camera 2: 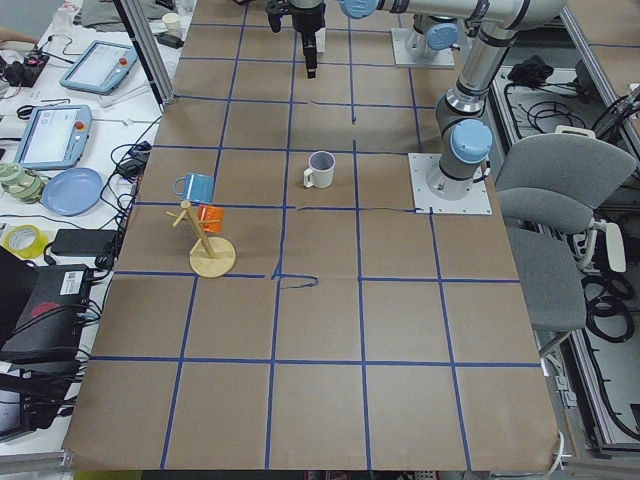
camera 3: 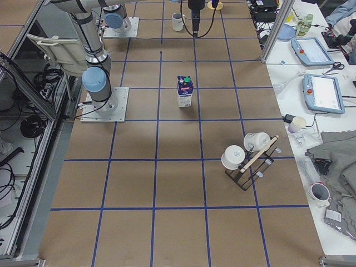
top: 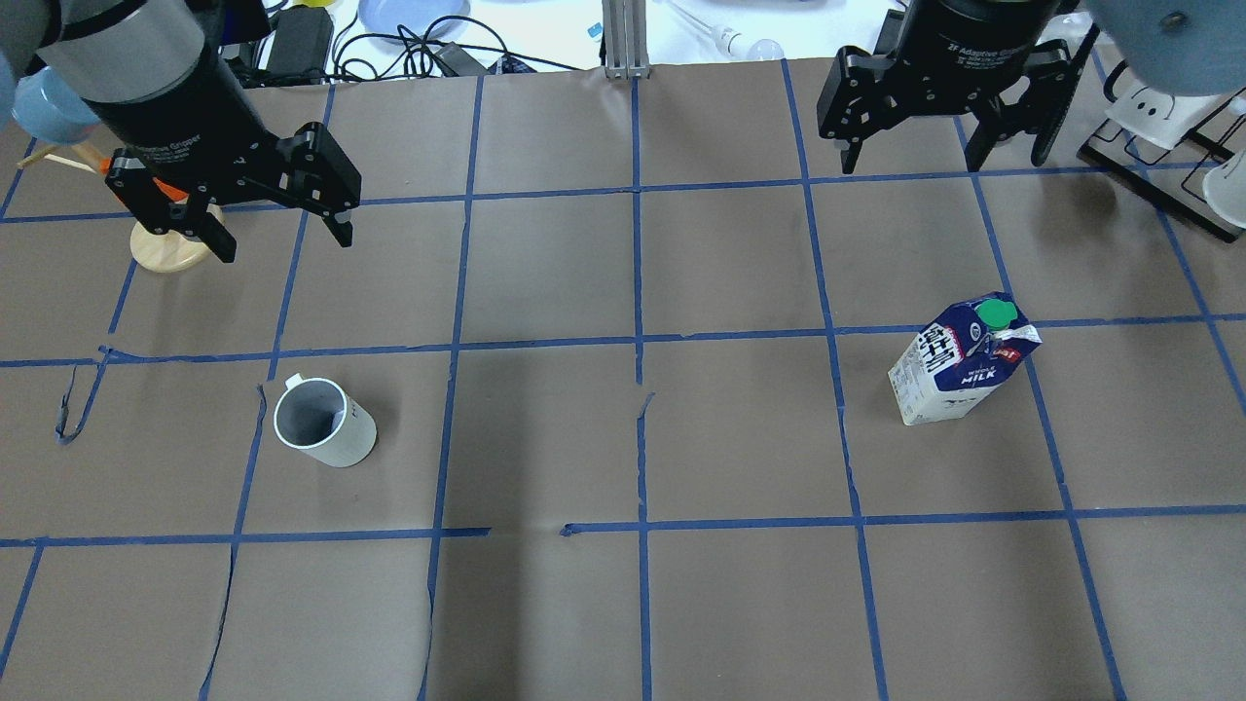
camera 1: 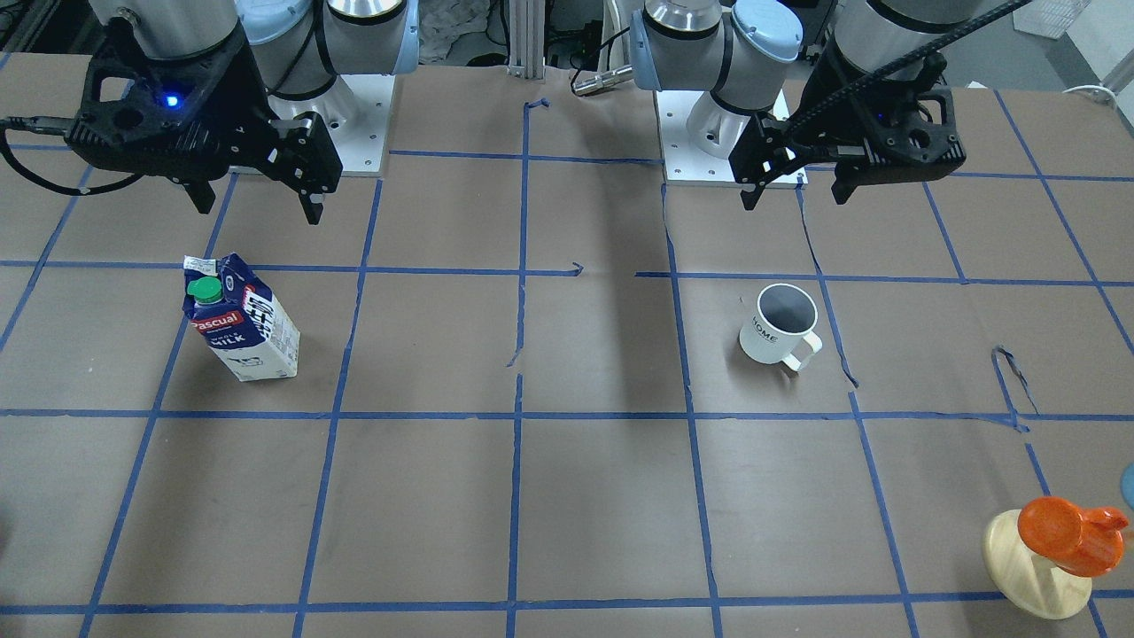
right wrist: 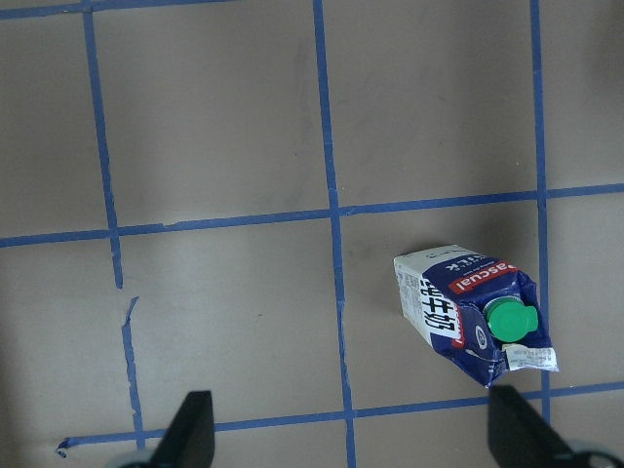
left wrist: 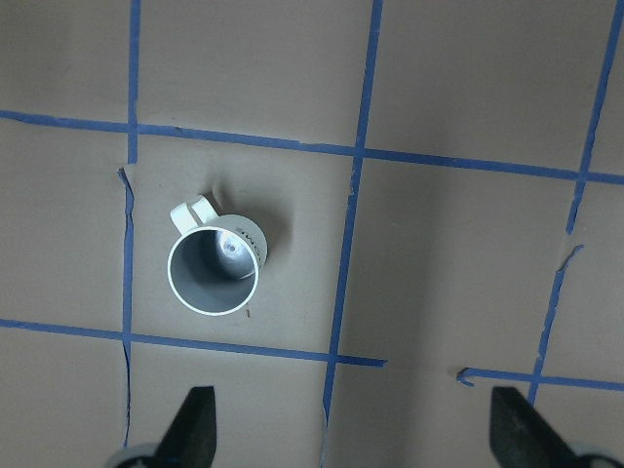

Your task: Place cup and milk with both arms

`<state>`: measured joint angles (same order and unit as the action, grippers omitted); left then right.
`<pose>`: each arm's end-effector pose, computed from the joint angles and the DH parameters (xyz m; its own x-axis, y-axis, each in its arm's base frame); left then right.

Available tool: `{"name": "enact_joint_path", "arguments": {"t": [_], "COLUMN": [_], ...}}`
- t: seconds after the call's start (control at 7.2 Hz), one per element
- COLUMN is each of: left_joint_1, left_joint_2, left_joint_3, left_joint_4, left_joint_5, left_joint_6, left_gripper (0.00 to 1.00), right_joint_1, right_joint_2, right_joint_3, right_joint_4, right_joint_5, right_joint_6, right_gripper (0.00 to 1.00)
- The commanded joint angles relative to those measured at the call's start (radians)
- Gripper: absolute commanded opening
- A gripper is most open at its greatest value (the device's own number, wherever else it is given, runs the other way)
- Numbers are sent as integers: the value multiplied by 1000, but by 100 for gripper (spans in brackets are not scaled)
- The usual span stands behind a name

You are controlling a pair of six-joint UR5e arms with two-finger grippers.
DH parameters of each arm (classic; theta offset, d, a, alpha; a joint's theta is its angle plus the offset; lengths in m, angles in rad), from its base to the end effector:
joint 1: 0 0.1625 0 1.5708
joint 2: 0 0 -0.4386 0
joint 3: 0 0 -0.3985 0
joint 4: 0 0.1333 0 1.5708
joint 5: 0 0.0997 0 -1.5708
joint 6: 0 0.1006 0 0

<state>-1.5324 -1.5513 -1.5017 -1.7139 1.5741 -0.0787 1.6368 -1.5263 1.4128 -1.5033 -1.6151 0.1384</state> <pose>-0.1144 -0.4872 0.5304 -0.9932 -0.1165 -0.0076 -0.1168 0.9917 0.0541 0.1628 -0.5100 0.5500 -0.9965 0.0743 0.0375 0.0723 0.9960 -0.0516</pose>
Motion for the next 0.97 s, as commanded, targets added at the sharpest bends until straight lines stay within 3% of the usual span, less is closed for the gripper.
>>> {"name": "enact_joint_path", "arguments": {"t": [0.0, 0.83], "left_joint_1": [0, 0], "left_joint_2": [-3, 10], "left_joint_3": [-8, -42], "left_joint_4": [-1, 0], "left_joint_5": [-9, 4], "left_joint_6": [0, 2], "left_gripper": [100, 100], "right_joint_1": [0, -2], "right_joint_2": [0, 0], "right_joint_3": [0, 0], "right_joint_4": [0, 0], "right_joint_5": [0, -2], "right_joint_6": [0, 0], "right_gripper": [100, 100]}}
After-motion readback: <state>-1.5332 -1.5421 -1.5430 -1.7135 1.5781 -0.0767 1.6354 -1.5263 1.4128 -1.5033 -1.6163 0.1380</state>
